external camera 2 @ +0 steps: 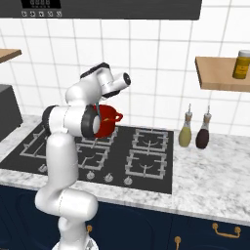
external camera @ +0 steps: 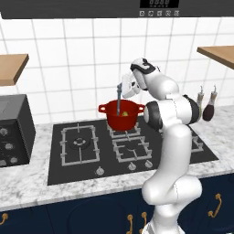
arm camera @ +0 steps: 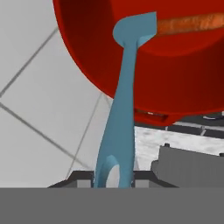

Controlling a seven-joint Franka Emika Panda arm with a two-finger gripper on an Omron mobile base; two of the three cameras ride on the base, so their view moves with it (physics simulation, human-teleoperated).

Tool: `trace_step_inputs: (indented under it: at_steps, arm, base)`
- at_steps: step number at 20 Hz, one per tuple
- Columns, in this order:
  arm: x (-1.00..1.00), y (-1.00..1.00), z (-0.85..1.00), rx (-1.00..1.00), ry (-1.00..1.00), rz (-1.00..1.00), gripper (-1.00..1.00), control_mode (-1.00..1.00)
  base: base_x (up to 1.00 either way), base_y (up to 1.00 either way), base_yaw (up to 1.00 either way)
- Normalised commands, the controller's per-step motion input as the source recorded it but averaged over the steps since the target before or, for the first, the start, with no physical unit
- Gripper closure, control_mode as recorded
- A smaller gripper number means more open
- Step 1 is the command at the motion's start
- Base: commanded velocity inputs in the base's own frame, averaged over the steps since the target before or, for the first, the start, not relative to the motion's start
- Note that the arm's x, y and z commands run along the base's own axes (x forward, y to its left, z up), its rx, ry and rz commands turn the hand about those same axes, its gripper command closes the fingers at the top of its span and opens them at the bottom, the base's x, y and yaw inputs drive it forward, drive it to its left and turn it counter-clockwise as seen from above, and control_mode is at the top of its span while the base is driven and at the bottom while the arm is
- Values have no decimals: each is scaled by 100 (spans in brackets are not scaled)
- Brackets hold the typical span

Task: Put the carrot and cucumber in the pot. Retrieve the spatula and lightly stir the vegetables in the pot.

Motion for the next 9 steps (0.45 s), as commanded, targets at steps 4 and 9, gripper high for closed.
trace_step_inputs:
  at_steps: [4, 9]
  arm:
    - [-34, -30, -16, 0, 0, 0, 100, -100]
    - [-26, -34, -23, -4, 0, -1, 100, -100]
  base:
    - [0, 0, 0]
    - [0, 0, 0]
